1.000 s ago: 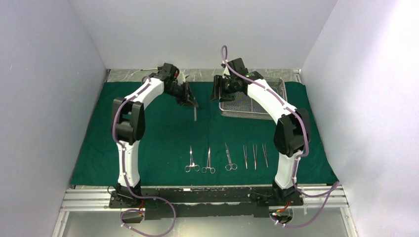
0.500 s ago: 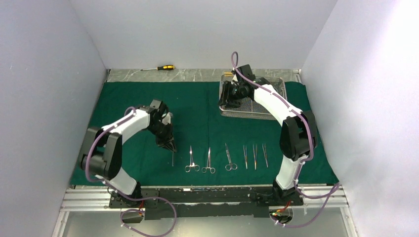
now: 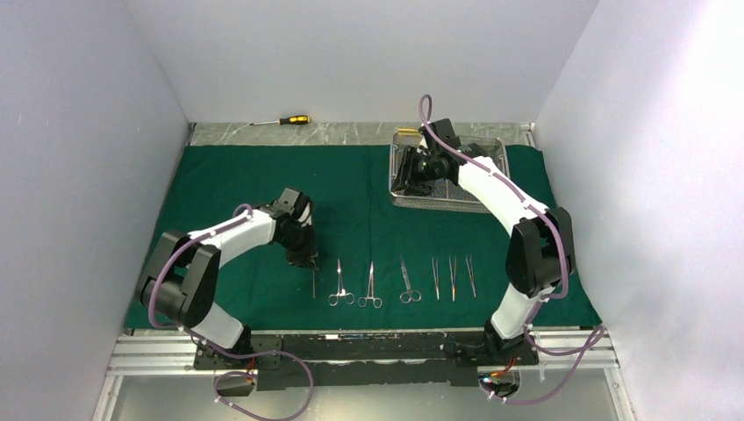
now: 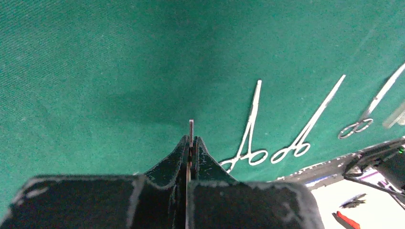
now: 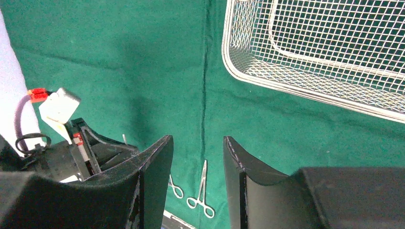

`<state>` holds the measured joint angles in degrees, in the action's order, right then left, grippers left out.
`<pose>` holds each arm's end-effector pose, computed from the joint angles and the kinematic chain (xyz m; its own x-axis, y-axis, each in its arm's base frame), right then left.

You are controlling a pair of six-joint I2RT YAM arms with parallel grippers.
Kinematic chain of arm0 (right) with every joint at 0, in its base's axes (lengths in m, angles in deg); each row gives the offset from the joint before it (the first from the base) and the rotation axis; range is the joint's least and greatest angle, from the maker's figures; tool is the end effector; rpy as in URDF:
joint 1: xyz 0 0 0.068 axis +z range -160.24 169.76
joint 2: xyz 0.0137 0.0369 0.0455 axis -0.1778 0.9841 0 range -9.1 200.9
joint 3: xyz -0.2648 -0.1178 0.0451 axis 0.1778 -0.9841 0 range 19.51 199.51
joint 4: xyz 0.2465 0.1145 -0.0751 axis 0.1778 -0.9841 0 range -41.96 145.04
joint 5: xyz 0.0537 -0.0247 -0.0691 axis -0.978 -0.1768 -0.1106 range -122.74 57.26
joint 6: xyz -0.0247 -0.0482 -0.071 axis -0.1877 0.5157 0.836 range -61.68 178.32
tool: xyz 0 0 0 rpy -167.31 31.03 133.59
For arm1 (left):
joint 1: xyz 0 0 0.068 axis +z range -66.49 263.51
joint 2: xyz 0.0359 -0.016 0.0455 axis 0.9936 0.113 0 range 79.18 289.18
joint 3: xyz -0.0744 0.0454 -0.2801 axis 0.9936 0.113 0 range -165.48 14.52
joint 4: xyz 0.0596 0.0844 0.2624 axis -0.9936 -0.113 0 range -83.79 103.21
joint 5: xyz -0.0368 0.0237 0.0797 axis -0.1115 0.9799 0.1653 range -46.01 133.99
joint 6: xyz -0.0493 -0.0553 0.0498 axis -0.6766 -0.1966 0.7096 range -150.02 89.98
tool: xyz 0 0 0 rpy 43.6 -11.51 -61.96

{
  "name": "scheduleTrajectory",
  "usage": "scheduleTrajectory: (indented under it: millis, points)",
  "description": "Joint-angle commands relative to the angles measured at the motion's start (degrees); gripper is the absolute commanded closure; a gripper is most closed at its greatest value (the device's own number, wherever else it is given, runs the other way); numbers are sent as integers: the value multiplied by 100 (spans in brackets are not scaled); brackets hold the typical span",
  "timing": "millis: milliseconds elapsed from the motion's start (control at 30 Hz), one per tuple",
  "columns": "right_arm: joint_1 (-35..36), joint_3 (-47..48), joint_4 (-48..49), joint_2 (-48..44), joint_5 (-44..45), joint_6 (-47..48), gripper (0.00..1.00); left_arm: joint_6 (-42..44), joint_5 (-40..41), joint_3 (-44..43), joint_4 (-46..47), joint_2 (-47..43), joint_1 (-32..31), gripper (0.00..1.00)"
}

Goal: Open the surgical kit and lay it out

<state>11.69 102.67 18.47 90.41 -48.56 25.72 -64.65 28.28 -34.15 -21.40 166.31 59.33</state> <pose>0.3915 0.1811 0.2570 -0.8993 0.1967 -0.3907 -0.0324 0.8608 0.5080 0.2610 -0.1409 0.1353 -0.9831 -0.1583 -0.0924 -0.1123 0.9187 -0.3786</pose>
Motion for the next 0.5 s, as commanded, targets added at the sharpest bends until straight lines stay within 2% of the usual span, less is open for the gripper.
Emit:
scheduleTrajectory:
  millis: [0,300,467]
  points:
    - [-29,-54,162,-265,143,-56,54,126,476,-196,159,172,-121,95]
    - [-77,-37,195,-224,155,-62,54,79,739,-78,-88,135,-275,80]
    - [-146,67,133,-180,360,-21,54,56,1086,-301,-402,49,-278,69]
